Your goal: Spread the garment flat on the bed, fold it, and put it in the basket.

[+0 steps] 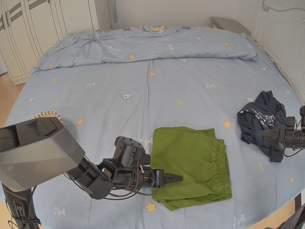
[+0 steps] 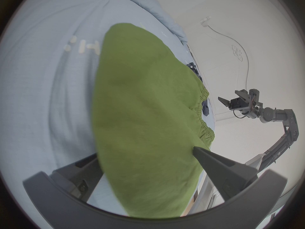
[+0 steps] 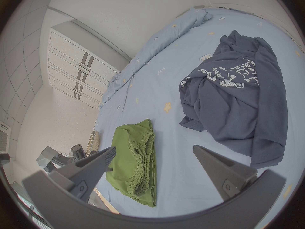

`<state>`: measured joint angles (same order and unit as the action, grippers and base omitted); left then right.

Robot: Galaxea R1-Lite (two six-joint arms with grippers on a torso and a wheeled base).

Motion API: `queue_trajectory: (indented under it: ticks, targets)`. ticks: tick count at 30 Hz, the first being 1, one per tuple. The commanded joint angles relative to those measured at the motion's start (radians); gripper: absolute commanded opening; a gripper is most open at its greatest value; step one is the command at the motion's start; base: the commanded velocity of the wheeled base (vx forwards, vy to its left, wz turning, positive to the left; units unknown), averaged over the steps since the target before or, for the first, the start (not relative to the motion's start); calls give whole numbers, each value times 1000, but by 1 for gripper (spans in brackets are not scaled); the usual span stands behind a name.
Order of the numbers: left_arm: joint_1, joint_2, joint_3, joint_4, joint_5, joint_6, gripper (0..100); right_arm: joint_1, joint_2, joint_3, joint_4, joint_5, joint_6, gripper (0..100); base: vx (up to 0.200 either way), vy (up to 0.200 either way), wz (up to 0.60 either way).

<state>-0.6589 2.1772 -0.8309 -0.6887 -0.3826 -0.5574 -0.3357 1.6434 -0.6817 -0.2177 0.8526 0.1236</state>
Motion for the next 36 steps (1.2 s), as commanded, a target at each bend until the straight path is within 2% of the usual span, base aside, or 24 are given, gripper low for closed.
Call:
queue_trajectory:
  ticks: [1, 7, 13, 14, 25, 33, 36]
  targets:
    - [-36, 46, -28, 1, 14, -15, 100, 1, -1, 2, 0, 2, 1, 100, 0, 0, 0]
    - [-34, 58, -79, -2, 17, -102, 100, 0, -1, 2, 0, 2, 1, 100, 0, 0, 0]
    - [-28, 49, -68, -26, 19, -105, 100, 4, 1, 4, 0, 2, 1, 100, 0, 0, 0]
    - [-28, 41, -68, -23, 19, -105, 0, 4, 3, 5, 0, 2, 1, 100, 0, 0, 0]
    - [5, -10, -119, 67, 19, -101, 0, 7, -1, 7, 0, 2, 1, 100, 0, 0, 0]
    - [7, -17, -125, 80, 21, -101, 0, 7, -14, 8, 1, 2, 2, 100, 0, 0, 0]
    - [9, -71, -114, 94, 33, -101, 0, 9, -20, 8, 1, 2, 2, 100, 0, 0, 0]
